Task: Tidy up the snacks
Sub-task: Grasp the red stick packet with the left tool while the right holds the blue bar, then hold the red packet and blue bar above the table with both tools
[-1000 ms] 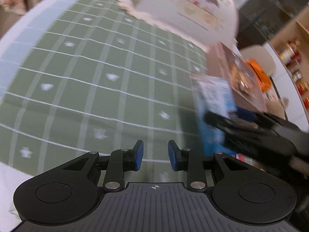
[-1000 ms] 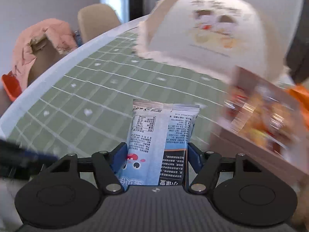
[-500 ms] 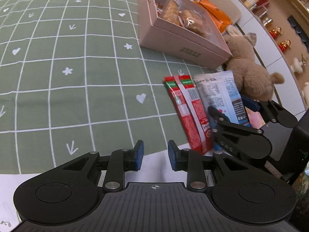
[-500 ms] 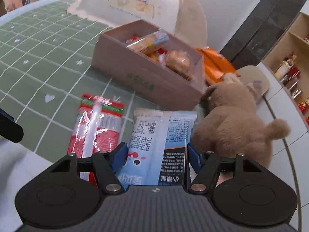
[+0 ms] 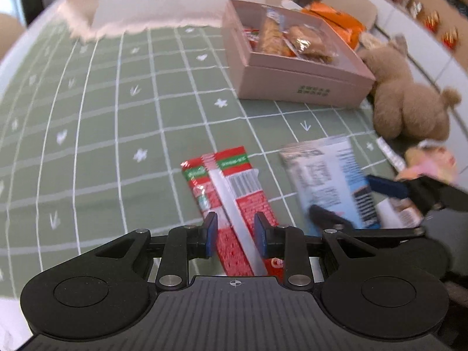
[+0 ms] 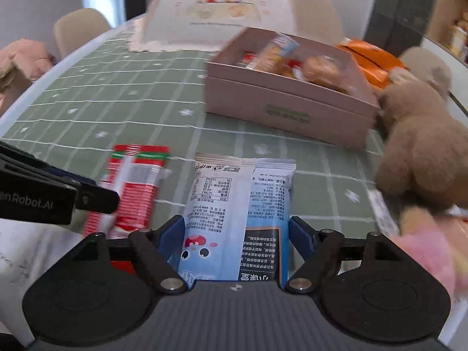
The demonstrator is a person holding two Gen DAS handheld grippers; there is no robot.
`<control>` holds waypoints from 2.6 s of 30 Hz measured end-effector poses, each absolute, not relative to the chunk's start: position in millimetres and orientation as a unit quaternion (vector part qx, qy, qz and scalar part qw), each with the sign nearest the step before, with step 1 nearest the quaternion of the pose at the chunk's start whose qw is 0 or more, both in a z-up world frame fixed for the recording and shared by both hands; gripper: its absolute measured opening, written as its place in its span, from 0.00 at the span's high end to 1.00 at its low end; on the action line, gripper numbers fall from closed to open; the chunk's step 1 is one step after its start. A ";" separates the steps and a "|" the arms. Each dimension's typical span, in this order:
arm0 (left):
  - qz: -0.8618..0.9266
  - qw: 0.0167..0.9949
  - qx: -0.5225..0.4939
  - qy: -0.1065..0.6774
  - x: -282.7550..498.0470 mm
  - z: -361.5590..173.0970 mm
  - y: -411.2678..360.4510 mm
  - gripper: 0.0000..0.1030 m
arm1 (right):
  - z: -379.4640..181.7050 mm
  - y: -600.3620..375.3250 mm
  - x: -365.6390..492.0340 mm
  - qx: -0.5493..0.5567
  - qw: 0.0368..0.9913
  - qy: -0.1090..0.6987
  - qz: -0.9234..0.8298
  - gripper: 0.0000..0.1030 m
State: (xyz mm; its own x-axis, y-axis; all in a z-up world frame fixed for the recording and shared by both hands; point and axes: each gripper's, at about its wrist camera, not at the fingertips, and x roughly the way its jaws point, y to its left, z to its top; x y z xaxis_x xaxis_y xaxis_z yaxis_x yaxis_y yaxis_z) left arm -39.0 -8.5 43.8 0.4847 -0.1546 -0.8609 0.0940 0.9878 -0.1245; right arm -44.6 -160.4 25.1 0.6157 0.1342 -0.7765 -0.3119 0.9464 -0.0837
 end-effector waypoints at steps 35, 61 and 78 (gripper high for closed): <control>-0.068 0.858 -0.031 0.508 -11.7 28.3 -23.1 0.51 | 6.5 -185.3 -59.3 -0.042 0.903 0.420 0.081 0.00; -0.065 0.862 0.063 0.498 -24.4 36.3 -13.1 0.54 | 5.0 -184.4 -64.8 -0.046 0.902 0.419 0.091 0.00; -0.133 0.851 0.055 0.504 -23.6 32.2 -59.6 0.51 | 5.2 -183.1 -70.5 -0.047 0.903 0.418 0.091 0.00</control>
